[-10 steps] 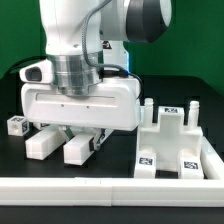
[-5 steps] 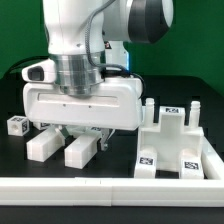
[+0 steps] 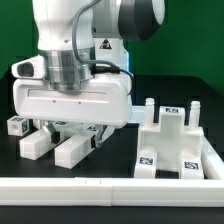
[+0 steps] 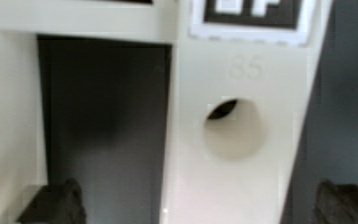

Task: Assemble chair

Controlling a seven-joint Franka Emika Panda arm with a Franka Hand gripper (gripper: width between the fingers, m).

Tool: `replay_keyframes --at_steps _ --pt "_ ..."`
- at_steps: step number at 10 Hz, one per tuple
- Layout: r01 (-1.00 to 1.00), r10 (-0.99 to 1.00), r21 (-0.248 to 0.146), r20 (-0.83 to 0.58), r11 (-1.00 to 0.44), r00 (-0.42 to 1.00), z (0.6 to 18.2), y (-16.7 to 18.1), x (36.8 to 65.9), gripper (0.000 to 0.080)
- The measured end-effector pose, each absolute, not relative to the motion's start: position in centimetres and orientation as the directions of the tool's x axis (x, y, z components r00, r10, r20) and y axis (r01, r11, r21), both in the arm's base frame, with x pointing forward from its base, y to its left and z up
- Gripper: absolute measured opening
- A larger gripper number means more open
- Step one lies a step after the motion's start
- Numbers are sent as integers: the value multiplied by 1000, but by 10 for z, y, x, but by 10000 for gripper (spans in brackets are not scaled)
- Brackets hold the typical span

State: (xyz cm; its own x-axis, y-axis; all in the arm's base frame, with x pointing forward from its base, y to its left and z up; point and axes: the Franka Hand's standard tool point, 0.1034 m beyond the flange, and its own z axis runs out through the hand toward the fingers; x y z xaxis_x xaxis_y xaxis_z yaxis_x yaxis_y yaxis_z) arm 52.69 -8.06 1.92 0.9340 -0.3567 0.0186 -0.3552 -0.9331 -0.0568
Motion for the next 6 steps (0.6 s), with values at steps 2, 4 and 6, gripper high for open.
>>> replay_keyframes --at_steps 2,4,6 --pt "-385 -386 -60 5 -921 922 19 -75 528 648" --pt "-397 -399 -60 44 -916 916 28 -69 526 648" --pt "-420 -425 -59 118 -905 898 33 -74 531 648"
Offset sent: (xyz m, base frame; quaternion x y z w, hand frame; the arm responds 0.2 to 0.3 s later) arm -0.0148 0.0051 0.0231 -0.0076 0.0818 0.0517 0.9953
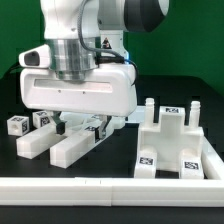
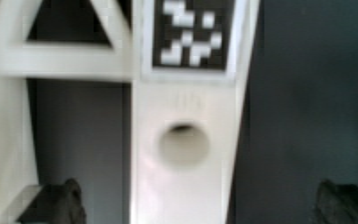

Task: Assemble chair

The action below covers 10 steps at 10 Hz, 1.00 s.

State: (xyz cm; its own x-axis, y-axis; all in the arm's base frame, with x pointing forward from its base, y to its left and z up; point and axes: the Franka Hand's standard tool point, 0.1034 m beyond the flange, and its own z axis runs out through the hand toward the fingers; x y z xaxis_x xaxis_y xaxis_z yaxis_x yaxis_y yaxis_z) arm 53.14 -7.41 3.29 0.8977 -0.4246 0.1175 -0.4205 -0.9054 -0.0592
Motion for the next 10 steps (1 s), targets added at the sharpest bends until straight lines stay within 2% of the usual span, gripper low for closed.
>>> replay_keyframes --at_steps 4,5,10 --pt "-401 -373 -5 377 -916 848 32 -83 531 648" --pt "-417 -373 2 446 -909 814 33 -94 530 648" --pt "-430 -406 -45 428 -902 808 32 -73 530 648"
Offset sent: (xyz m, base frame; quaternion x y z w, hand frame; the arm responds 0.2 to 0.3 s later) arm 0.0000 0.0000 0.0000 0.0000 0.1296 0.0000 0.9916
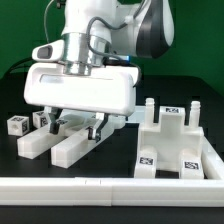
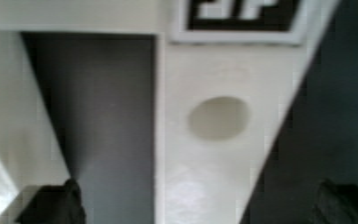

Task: Assemble chair

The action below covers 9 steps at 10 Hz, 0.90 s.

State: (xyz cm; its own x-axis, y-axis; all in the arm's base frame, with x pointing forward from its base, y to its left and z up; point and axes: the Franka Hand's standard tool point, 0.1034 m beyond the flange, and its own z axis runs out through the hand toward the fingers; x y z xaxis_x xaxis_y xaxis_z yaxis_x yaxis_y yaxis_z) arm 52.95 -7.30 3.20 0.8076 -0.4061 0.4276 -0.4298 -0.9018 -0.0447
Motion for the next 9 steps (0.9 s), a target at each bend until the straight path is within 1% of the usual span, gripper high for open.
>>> replay_keyframes --at_steps 2,6,8,9 --pt "-419 -398 -48 422 -907 814 29 -60 529 648" --pt "-405 -385 -30 380 -914 841 6 -53 516 648" --pt "-403 -384 -29 373 -915 844 5 -53 515 648" --pt "-403 -384 -29 373 -915 844 5 -53 515 523"
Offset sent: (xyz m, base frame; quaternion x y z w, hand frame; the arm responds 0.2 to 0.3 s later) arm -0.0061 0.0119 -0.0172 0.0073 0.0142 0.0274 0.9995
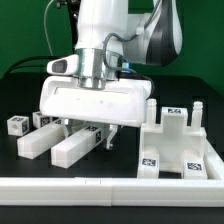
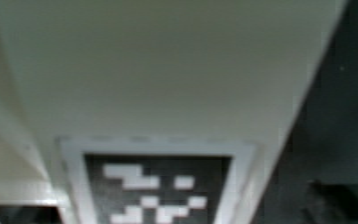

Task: Assemble chair

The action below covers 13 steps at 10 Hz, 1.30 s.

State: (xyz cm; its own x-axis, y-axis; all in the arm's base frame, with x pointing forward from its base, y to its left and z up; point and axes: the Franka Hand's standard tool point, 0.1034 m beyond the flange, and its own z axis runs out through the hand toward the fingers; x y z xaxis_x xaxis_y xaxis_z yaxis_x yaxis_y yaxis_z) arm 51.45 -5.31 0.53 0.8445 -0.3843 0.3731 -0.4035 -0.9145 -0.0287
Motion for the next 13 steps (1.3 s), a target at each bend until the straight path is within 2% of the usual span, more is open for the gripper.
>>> replay_keyframes --at_steps 1,2,4,5,6,7,11,12,13 --pt "-404 -384 -29 373 -915 844 5 -53 514 371" --pt "-403 -384 -29 373 -915 844 5 -53 515 281" --pt "-381 -360 -19 375 -924 855 5 -53 515 281" --pt "-319 -291 12 377 -948 879 6 -57 515 281" --pt "-295 -267 22 362 -955 893 7 -61 517 281" --pt "-295 -274 11 334 -955 902 12 -63 518 281" --pt "-274 -284 -75 185 -959 941 65 -49 536 282" --pt "-268 -278 -78 185 -960 942 69 -47 541 282" --pt "-272 -282 -96 110 -957 953 65 -43 535 282"
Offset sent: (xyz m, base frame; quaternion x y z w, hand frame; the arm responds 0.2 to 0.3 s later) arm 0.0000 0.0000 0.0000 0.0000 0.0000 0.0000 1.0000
